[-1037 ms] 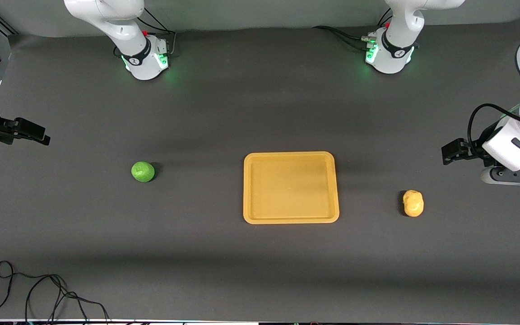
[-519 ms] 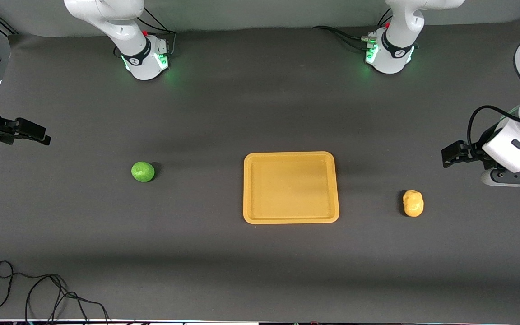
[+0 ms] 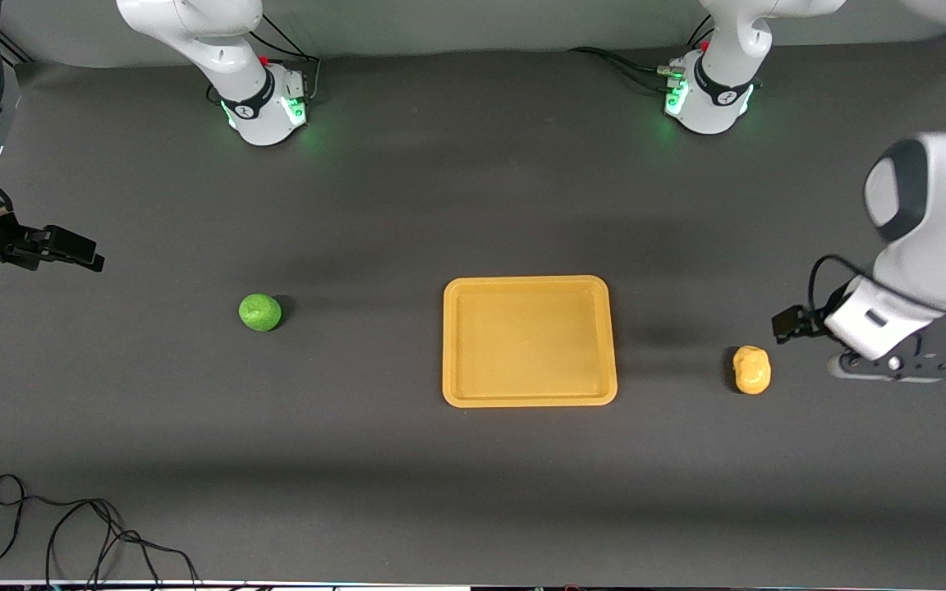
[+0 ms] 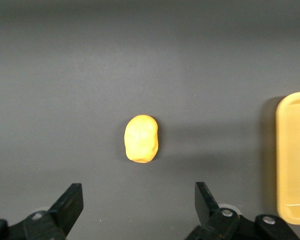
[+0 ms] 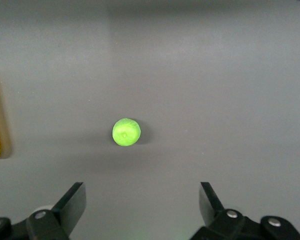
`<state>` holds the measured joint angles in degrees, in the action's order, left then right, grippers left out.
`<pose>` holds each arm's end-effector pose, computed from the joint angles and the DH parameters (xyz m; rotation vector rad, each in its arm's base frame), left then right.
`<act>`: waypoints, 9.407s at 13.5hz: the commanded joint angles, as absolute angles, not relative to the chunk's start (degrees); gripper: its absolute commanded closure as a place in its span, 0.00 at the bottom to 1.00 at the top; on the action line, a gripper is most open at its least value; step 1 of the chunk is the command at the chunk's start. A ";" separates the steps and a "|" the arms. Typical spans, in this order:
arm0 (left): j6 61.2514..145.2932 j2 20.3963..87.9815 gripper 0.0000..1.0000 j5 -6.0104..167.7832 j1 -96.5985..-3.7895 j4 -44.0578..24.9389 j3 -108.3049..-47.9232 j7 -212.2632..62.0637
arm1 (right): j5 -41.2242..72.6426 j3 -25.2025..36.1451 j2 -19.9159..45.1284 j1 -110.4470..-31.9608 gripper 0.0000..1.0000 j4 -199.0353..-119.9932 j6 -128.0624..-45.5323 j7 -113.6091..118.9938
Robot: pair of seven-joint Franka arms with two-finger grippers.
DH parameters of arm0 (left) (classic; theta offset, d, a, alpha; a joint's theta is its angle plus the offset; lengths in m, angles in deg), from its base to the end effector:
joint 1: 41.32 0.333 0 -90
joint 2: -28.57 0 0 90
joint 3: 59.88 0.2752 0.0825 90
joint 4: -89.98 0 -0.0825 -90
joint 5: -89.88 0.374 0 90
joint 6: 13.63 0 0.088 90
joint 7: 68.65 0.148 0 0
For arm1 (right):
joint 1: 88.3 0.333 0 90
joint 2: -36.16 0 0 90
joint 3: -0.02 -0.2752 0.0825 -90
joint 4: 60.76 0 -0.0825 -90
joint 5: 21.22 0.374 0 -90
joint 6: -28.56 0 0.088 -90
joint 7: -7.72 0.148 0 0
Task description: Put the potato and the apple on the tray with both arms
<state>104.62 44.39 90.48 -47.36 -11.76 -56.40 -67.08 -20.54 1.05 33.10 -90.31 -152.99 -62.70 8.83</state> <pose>0.6133 -0.0278 0.3288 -3.1134 0.1236 -0.0198 0.5538 -0.0275 0.4973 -3.1255 0.1143 0.1097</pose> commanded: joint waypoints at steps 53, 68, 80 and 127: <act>101.88 64.37 0.00 85.66 -70.51 1.91 -57.15 -110.32 | -20.35 5.03 25.01 -76.44 0.00 -197.34 -123.65 6.14; 87.89 44.66 0.00 93.48 -58.83 0.68 -56.98 -89.07 | -19.99 5.73 26.21 -76.96 0.52 -188.14 -110.54 6.58; 83.49 30.95 0.00 92.51 -47.65 -6.34 -57.15 -66.28 | -19.99 4.86 14.57 -61.88 0.52 -136.91 -71.74 33.77; 87.54 27.51 0.00 90.84 -44.40 -14.18 -58.03 -66.27 | -22.28 7.85 26.81 -69.45 0.00 -141.49 -58.52 24.01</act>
<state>87.80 28.51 90.93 -43.94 -13.11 -57.64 -63.94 -23.06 7.96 19.74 -66.24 -131.64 -54.97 27.62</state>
